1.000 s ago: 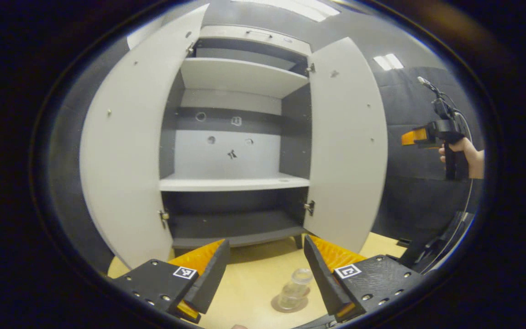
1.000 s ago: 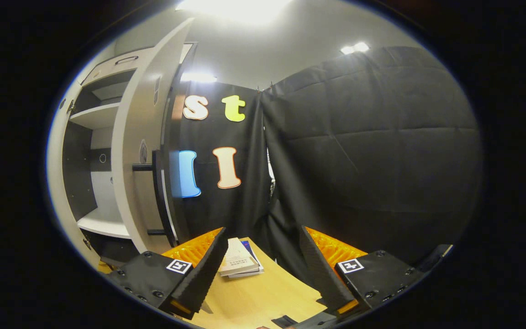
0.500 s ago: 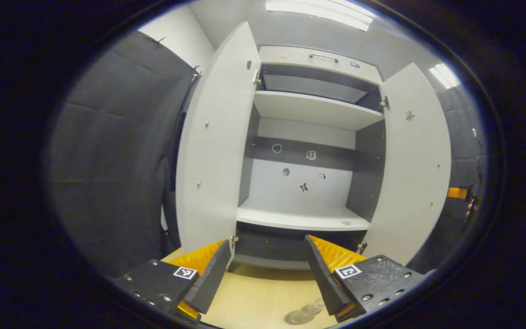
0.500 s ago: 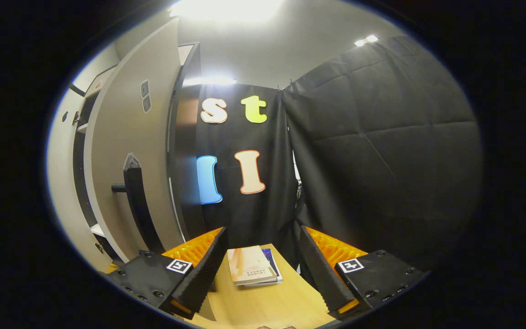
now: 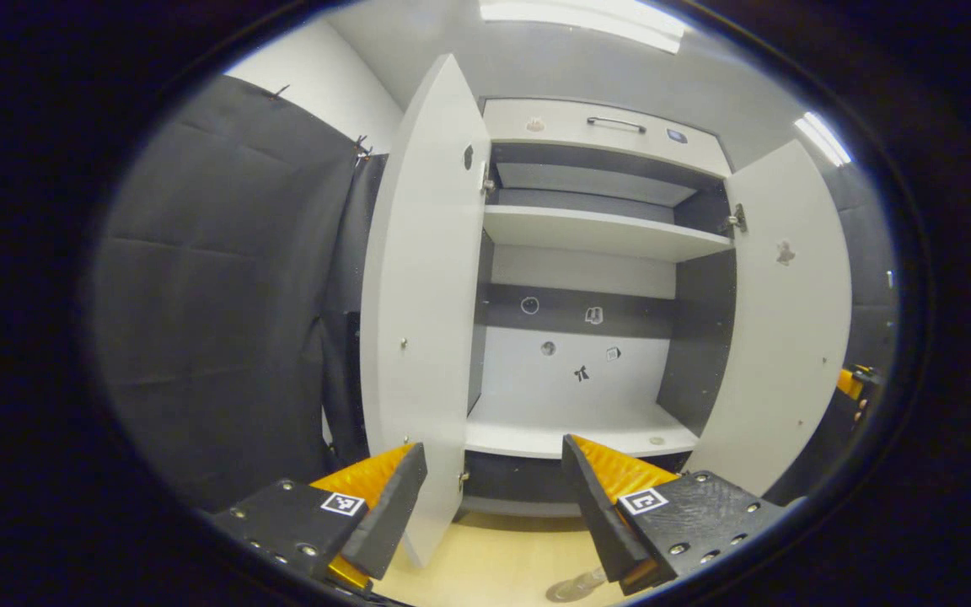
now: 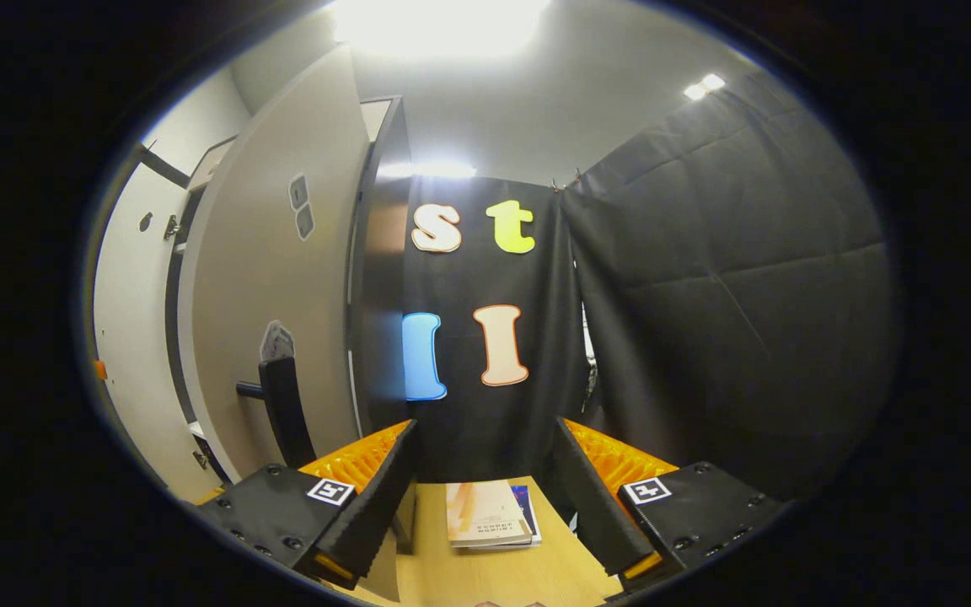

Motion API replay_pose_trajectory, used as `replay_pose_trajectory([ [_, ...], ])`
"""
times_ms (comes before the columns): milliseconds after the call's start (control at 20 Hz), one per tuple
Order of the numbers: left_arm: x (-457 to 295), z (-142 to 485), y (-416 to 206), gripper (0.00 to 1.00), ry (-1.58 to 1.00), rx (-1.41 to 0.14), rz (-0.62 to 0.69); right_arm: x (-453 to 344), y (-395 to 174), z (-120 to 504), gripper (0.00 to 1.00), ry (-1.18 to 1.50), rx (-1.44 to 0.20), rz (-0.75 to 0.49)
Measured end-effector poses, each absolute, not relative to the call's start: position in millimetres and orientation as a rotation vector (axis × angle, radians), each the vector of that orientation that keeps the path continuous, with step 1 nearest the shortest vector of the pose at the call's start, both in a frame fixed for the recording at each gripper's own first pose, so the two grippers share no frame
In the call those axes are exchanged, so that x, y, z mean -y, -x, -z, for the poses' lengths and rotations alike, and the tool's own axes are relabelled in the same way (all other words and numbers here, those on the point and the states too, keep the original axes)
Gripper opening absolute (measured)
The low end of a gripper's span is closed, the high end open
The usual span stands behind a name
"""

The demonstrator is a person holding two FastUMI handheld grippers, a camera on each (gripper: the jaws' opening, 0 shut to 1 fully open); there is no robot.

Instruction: Grasp the bottle in the cabinet with the left hand and place it on the coaster, then close the right door with the right hand and the left door with the left hand.

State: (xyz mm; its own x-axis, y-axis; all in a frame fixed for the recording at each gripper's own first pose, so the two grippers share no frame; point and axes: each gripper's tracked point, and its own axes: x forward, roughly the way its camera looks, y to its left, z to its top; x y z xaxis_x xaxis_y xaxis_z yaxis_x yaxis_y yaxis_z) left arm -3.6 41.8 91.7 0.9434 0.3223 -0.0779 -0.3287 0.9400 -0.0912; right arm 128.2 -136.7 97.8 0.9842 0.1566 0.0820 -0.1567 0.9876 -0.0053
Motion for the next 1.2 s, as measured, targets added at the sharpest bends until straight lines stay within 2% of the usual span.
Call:
replay_pose_trajectory([
  [100,-46.5,-97.5,-1.5,0.93,0.102,-0.051,-0.34,133.8,-133.1,-99.5,1.0,-0.018,0.062,-0.18],
  [150,-48.5,-97.4,-1.8,0.98,0.093,-0.046,-0.345,130.8,-135.1,-98.6,1.0,-0.022,0.043,-0.198],
  [200,-50.0,-95.2,-2.8,0.98,0.092,-0.048,-0.348,127.7,-136.3,-98.1,1.0,-0.027,0.022,-0.218],
  [250,-48.2,-92.5,-4.1,0.93,0.097,-0.049,-0.341,123.7,-138.6,-96.5,1.0,-0.035,-0.003,-0.241],
  [350,-39.7,-87.0,-7.0,0.93,0.121,-0.054,-0.31,117.8,-139.8,-93.7,1.0,-0.054,-0.047,-0.277],
  [700,-28.7,-74.4,-11.4,0.93,0.173,-0.058,-0.275,85.4,-136.1,-101.2,1.0,0.014,-0.027,-0.367],
  [850,-29.9,-66.6,-7.7,0.93,0.184,-0.071,-0.279,82.9,-136.1,-101.6,0.97,0.041,-0.022,-0.365],
  [900,-33.9,-62.8,-2.7,0.93,0.182,-0.076,-0.287,81.7,-135.1,-101.9,0.91,0.044,-0.018,-0.357],
  [950,-36.4,-61.1,1.1,0.93,0.184,-0.075,-0.292,80.3,-133.6,-102.9,0.9,0.049,-0.014,-0.353],
  [1000,-37.7,-60.6,2.9,0.93,0.191,-0.073,-0.291,77.5,-132.1,-101.4,0.9,0.044,-0.014,-0.351],
  [1050,-39.4,-59.8,4.9,0.93,0.197,-0.072,-0.293,74.3,-130.9,-100.8,0.96,0.042,-0.016,-0.354],
  [1100,-41.9,-59.5,7.5,0.99,0.2,-0.071,-0.298,67.7,-128.0,-100.4,0.96,0.04,-0.016,-0.364],
  [1150,-45.5,-58.7,9.5,0.93,0.198,-0.071,-0.306,60.8,-125.3,-100.3,0.96,0.043,-0.018,-0.375],
  [1200,-49.3,-58.7,12.0,0.93,0.196,-0.072,-0.315,54.5,-123.5,-99.9,0.96,0.046,-0.018,-0.386],
])
